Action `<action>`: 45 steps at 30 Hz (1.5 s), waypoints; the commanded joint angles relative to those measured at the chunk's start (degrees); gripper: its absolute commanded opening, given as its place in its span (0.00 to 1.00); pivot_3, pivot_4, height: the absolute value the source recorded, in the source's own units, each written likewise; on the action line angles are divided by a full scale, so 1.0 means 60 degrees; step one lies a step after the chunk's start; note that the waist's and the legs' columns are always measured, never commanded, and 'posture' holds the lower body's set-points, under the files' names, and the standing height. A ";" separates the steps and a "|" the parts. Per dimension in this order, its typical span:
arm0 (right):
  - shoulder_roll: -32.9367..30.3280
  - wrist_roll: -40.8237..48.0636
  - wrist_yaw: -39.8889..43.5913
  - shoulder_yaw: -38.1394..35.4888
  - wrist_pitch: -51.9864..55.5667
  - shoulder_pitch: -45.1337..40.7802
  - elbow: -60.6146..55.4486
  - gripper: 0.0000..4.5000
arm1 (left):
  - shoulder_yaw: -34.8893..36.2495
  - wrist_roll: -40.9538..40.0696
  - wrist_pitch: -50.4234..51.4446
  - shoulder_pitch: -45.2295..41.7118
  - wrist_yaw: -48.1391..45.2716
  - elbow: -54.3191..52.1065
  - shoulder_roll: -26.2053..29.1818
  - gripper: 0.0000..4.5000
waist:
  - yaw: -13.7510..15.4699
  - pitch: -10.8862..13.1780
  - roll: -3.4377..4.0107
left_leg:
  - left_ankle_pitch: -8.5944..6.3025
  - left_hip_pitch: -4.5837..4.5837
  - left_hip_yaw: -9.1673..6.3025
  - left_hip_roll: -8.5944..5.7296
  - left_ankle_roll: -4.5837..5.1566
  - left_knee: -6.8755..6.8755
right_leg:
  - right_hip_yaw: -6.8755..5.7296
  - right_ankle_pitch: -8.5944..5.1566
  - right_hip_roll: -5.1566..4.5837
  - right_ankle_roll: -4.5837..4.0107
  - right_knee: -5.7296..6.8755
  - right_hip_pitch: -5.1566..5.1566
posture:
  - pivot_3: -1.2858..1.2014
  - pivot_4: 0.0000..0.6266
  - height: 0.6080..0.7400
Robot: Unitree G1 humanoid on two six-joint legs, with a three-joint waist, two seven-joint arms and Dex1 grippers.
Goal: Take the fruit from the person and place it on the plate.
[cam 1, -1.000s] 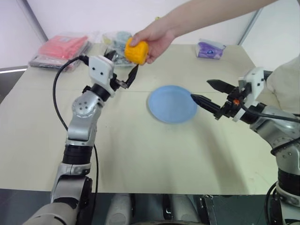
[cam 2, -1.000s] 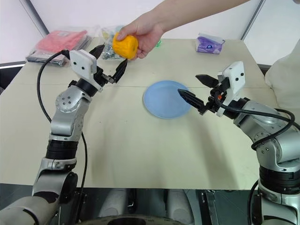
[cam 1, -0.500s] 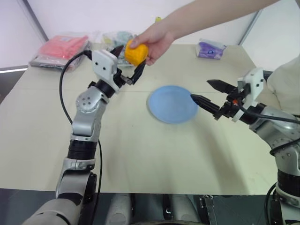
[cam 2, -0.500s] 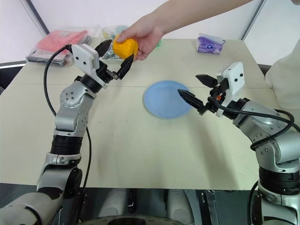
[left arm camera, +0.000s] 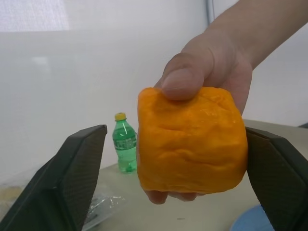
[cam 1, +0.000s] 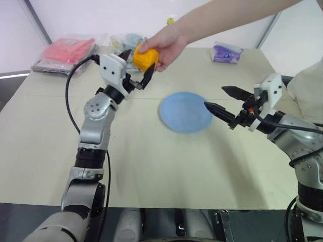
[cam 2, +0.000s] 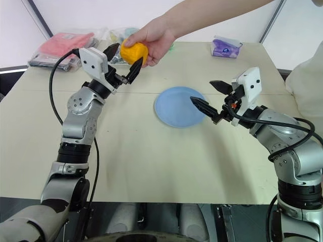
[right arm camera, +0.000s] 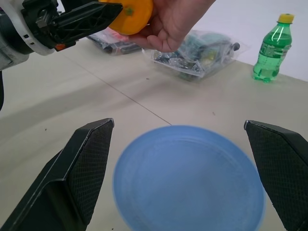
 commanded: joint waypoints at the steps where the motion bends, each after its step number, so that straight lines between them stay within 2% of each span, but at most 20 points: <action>1: 0.0021 -0.0036 -0.0069 -0.0182 -0.0216 -0.0033 -0.0292 1.00 | 0.0090 0.0000 -0.0232 -0.0251 0.0038 -0.0168 -0.0011 0.61 | -0.0001 0.0000 0.0000 | 0.0000 0.0000 0.0001 0.0000 0.0000 0.0000 | 0.0000 0.0000 0.0000 0.0000 0.0000 0.0000 | 0.52 0.24 0.93; 3: 0.0014 -0.0047 -0.0111 -0.0195 -0.0214 -0.0025 -0.0302 1.00 | 0.0088 -0.0016 -0.0205 -0.0233 0.0017 -0.0168 -0.0019 0.45 | -0.0002 0.0000 0.0000 | 0.0000 0.0000 0.0001 0.0000 0.0000 0.0000 | 0.0000 0.0000 0.0000 0.0000 0.0000 0.0000 | 0.52 0.24 0.93; 10: -0.0069 0.0002 -0.0145 -0.0275 -0.0177 0.0051 -0.0373 1.00 | 0.0037 -0.0269 0.0325 -0.0162 -0.0175 -0.0369 -0.0058 0.44 | -0.0001 0.0000 0.0000 | 0.0000 0.0000 0.0000 0.0000 0.0000 0.0000 | 0.0000 0.0000 0.0001 0.0000 0.0000 0.0000 | 0.52 0.24 0.93; 17: -0.0248 0.0073 -0.0206 -0.0647 -0.0076 0.0556 -0.0636 1.00 | -0.0517 -0.1319 0.3081 -0.0126 -0.1201 -0.0820 -0.0190 0.44 | 0.0008 0.0000 0.0000 | 0.0000 -0.0002 -0.0003 -0.0001 0.0000 0.0003 | -0.0002 0.0000 -0.0001 0.0002 0.0000 0.0003 | 0.52 0.24 0.93; 22: -0.0306 0.0328 -0.0414 -0.1314 0.0134 0.1559 -0.1295 1.00 | -0.0994 -0.1250 0.3508 -0.0894 -0.1900 0.0359 -0.0600 0.44 | 0.0007 0.0001 -0.0002 | 0.0000 -0.0004 -0.0004 -0.0004 0.0000 0.0004 | -0.0004 -0.0001 -0.0001 0.0002 -0.0004 0.0003 | 0.52 0.24 0.93; 30: -0.0211 0.1345 -0.0777 -0.1742 0.0743 0.3217 -0.2941 1.00 | -0.1680 -0.0411 0.2826 -0.1896 -0.2843 0.3171 -0.1101 0.44 | -0.0014 0.0001 -0.0001 | -0.0002 0.0000 -0.0017 -0.0002 0.0004 -0.0001 | -0.0003 -0.0002 0.0014 0.0002 -0.0006 0.0003 | 0.52 0.24 0.93; 39: 0.0158 0.1467 -0.1686 -0.1566 0.0645 0.3618 -0.3584 1.00 | -0.1908 0.0357 0.2030 -0.2154 -0.3416 0.4788 -0.1185 0.44 | 0.0006 0.0002 -0.0003 | -0.0003 -0.0005 -0.0017 -0.0001 0.0005 0.0000 | -0.0002 -0.0002 0.0012 0.0001 -0.0009 0.0000 | 0.52 0.24 0.93; 41: 0.0193 0.1427 -0.1748 -0.1488 0.0611 0.3654 -0.3605 1.00 | -0.1799 0.0314 0.2010 -0.2197 -0.3490 0.4869 -0.1196 0.67 | 0.0011 0.0002 -0.0003 | -0.0003 -0.0007 -0.0018 -0.0002 0.0005 0.0000 | -0.0002 -0.0002 0.0011 0.0001 -0.0009 0.0000 | 0.52 0.24 0.93; 44: 0.0206 0.1366 -0.1786 -0.1382 0.0541 0.3633 -0.3534 1.00 | -0.1616 0.0217 0.2029 -0.2217 -0.3501 0.4773 -0.1193 0.95 | 0.0004 0.0001 -0.0003 | -0.0003 -0.0007 -0.0017 -0.0002 0.0005 0.0001 | -0.0002 -0.0002 0.0010 0.0001 -0.0010 0.0000 | 0.52 0.24 0.93; 45: 0.0203 0.1355 -0.1800 -0.1355 0.0521 0.3626 -0.3520 1.00 | -0.1541 0.0175 0.2063 -0.2210 -0.3471 0.4716 -0.1198 0.98 | 0.0004 0.0002 -0.0003 | -0.0003 -0.0006 -0.0018 -0.0002 0.0005 0.0001 | -0.0002 -0.0002 0.0010 0.0001 -0.0010 0.0000 | 0.52 0.24 0.93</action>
